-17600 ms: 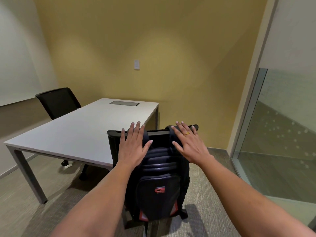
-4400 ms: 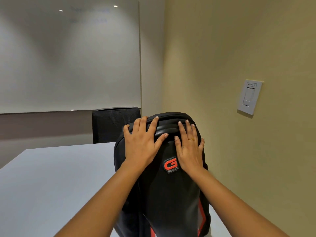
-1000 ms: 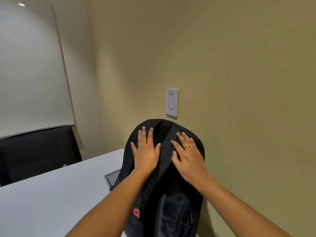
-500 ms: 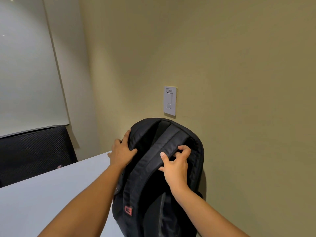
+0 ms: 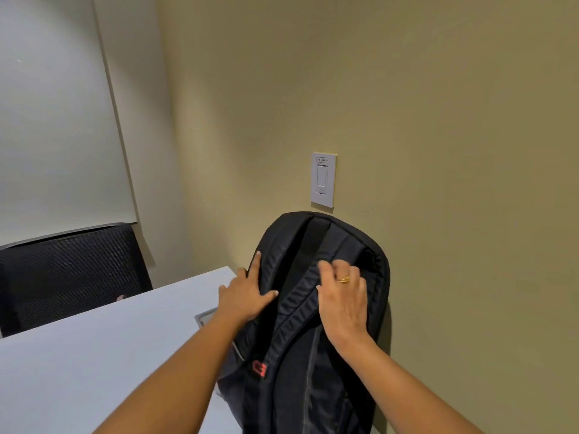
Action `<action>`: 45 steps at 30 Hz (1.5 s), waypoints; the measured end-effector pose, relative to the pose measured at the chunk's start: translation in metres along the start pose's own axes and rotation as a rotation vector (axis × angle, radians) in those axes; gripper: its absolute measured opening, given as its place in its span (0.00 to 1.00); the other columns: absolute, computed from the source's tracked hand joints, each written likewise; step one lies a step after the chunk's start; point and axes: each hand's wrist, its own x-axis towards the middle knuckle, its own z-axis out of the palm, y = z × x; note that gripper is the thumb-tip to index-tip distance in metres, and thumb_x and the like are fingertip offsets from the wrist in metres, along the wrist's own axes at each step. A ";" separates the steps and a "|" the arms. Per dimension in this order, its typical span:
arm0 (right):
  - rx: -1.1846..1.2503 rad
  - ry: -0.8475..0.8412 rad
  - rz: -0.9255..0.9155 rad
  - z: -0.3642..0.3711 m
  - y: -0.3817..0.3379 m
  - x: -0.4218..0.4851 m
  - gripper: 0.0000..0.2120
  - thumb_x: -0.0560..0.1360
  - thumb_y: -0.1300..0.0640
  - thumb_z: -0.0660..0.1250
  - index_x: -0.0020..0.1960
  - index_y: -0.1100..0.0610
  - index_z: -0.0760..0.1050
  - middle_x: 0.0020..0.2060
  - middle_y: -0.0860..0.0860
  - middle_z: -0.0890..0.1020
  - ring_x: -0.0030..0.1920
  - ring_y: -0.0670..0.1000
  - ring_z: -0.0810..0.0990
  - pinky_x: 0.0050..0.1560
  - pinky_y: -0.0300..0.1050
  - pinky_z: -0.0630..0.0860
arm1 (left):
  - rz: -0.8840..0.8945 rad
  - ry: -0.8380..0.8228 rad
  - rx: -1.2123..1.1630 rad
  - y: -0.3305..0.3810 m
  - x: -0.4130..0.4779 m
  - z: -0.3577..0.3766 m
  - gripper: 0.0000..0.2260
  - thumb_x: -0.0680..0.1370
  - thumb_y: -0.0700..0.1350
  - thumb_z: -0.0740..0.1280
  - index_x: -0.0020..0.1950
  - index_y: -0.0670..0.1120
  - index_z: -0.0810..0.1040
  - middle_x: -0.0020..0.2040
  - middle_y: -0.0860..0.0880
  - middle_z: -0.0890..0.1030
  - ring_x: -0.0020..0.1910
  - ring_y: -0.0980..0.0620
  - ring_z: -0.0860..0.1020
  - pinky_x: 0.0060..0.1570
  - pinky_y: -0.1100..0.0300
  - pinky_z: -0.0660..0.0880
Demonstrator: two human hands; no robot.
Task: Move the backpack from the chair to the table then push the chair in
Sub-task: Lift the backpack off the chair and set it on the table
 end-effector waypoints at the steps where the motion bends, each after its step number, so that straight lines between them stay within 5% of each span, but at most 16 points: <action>1: -0.085 -0.024 -0.133 0.002 -0.001 0.002 0.31 0.54 0.64 0.79 0.55 0.58 0.75 0.53 0.57 0.77 0.50 0.59 0.73 0.43 0.53 0.77 | -0.003 -0.021 -0.043 0.003 -0.003 0.008 0.40 0.75 0.62 0.60 0.75 0.55 0.35 0.74 0.40 0.58 0.68 0.39 0.65 0.64 0.40 0.64; 4: -0.213 -0.178 -0.312 0.014 0.011 0.007 0.27 0.67 0.50 0.71 0.64 0.57 0.73 0.68 0.57 0.69 0.70 0.59 0.62 0.67 0.62 0.59 | -0.006 -0.021 -0.162 0.009 -0.007 0.027 0.39 0.75 0.64 0.57 0.74 0.54 0.33 0.77 0.44 0.41 0.75 0.43 0.53 0.68 0.39 0.60; 8: -0.275 -0.315 -0.322 0.029 0.043 0.009 0.30 0.74 0.39 0.50 0.69 0.54 0.66 0.73 0.56 0.61 0.74 0.56 0.52 0.72 0.59 0.44 | 0.045 -0.057 -0.191 0.011 -0.005 0.042 0.41 0.73 0.68 0.55 0.71 0.56 0.29 0.76 0.47 0.34 0.76 0.46 0.45 0.70 0.39 0.56; 17: -0.289 -0.315 -0.340 0.042 0.059 0.013 0.30 0.75 0.39 0.49 0.72 0.52 0.61 0.74 0.55 0.58 0.74 0.55 0.50 0.72 0.57 0.40 | 0.025 -0.243 -0.163 0.022 0.013 0.049 0.45 0.72 0.69 0.57 0.73 0.53 0.30 0.74 0.46 0.30 0.76 0.44 0.42 0.71 0.40 0.55; 45: -0.170 -0.380 -0.162 -0.020 -0.002 -0.072 0.29 0.72 0.40 0.50 0.65 0.54 0.71 0.68 0.57 0.70 0.70 0.58 0.64 0.68 0.62 0.44 | 0.025 -0.165 -0.038 -0.008 -0.102 0.037 0.34 0.77 0.64 0.49 0.76 0.50 0.40 0.77 0.48 0.41 0.76 0.47 0.44 0.71 0.41 0.48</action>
